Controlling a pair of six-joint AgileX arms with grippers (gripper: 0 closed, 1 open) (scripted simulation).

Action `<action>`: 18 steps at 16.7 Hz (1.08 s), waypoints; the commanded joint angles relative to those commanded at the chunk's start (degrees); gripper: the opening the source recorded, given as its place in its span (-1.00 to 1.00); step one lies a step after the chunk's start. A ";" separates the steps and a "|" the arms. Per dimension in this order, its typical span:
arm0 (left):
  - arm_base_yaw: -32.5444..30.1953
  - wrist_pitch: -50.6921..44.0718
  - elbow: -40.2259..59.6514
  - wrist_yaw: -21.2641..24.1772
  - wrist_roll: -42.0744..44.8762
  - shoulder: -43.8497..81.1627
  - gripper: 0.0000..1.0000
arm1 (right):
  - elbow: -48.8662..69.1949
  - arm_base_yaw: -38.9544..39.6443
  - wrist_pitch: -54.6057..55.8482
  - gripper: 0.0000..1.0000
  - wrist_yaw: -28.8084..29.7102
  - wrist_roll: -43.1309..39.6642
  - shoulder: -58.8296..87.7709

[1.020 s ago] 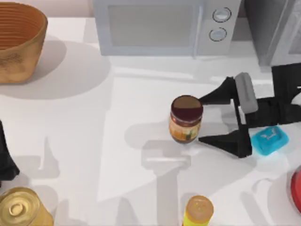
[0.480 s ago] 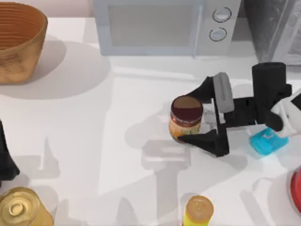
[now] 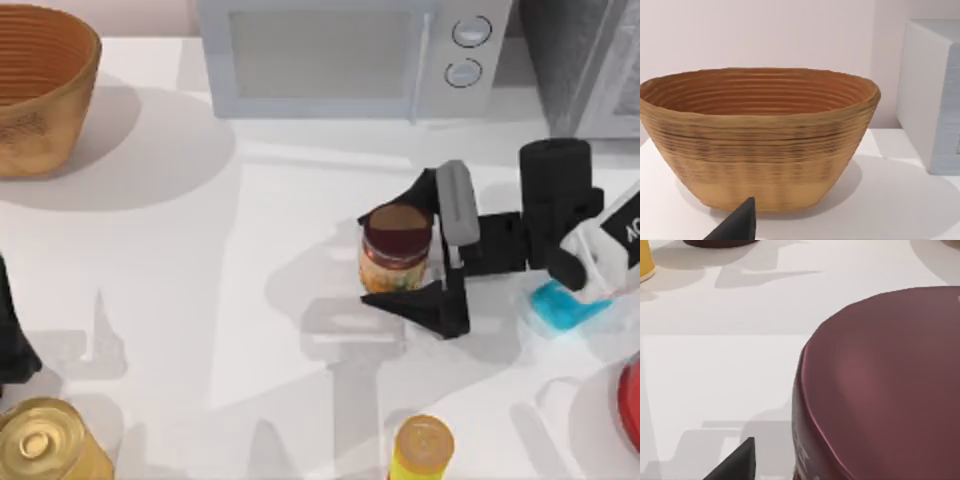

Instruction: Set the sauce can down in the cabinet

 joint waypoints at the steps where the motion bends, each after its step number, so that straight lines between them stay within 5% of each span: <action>1: 0.00 0.00 0.00 0.00 0.00 0.00 1.00 | 0.00 0.00 0.00 0.85 0.00 0.00 0.00; 13: 0.00 0.00 0.00 0.00 0.00 0.00 1.00 | 0.00 0.00 0.00 -0.96 0.00 0.00 0.00; 18: 0.00 0.00 0.00 0.00 0.00 0.00 1.00 | 0.00 0.00 0.00 -1.00 0.00 0.00 0.00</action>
